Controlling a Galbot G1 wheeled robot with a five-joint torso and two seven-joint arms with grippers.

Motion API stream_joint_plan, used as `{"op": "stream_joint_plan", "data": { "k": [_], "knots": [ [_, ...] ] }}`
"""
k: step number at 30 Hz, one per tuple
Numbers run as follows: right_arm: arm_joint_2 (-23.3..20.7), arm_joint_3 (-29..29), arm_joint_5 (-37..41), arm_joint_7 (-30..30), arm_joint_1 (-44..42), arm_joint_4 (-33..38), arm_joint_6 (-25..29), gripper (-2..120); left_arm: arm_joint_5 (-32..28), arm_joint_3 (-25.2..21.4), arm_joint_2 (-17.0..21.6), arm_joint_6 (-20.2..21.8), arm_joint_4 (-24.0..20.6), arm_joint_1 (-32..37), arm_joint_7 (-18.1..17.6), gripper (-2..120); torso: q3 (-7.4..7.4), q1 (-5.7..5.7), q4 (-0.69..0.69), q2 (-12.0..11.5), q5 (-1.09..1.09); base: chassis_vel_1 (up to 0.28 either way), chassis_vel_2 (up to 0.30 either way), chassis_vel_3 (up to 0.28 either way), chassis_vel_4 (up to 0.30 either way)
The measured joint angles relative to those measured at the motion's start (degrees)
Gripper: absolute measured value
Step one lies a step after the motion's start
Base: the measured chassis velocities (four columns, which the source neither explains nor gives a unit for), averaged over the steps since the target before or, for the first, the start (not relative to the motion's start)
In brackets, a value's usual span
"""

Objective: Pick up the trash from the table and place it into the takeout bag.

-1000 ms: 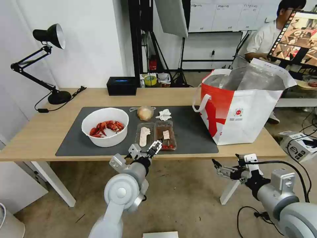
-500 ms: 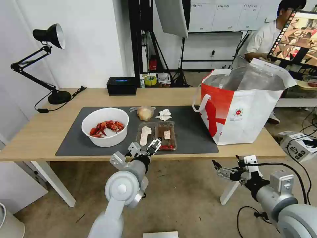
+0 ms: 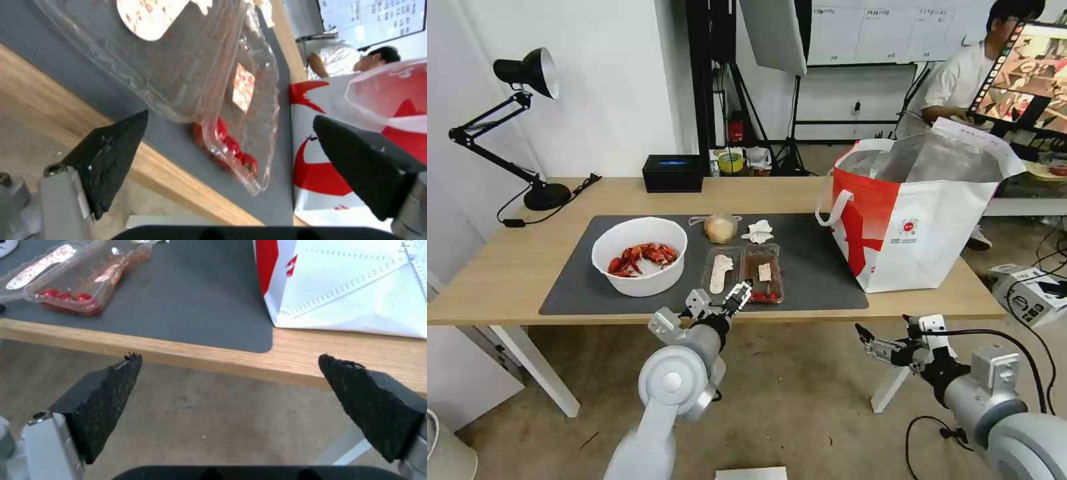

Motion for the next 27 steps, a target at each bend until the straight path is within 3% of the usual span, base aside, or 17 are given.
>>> {"op": "stream_joint_plan", "data": {
  "k": [12,27],
  "knots": [
    [0.02,-0.08,-0.07,-0.03,-0.18,0.05,0.06,100,-0.47,-0.47,0.07,-0.50,0.46,-0.36,-0.66,100,0.00,0.00,0.00,0.00,0.00,0.000,0.000,0.000,0.000],
    [0.19,-0.48,-0.19,-0.08,0.10,-0.41,0.11,100,-1.21,-1.47,0.29,-2.61,-1.57,-0.37,3.44,100,0.00,0.00,0.00,0.00,0.00,0.000,0.000,0.000,0.000]
  ]
}}
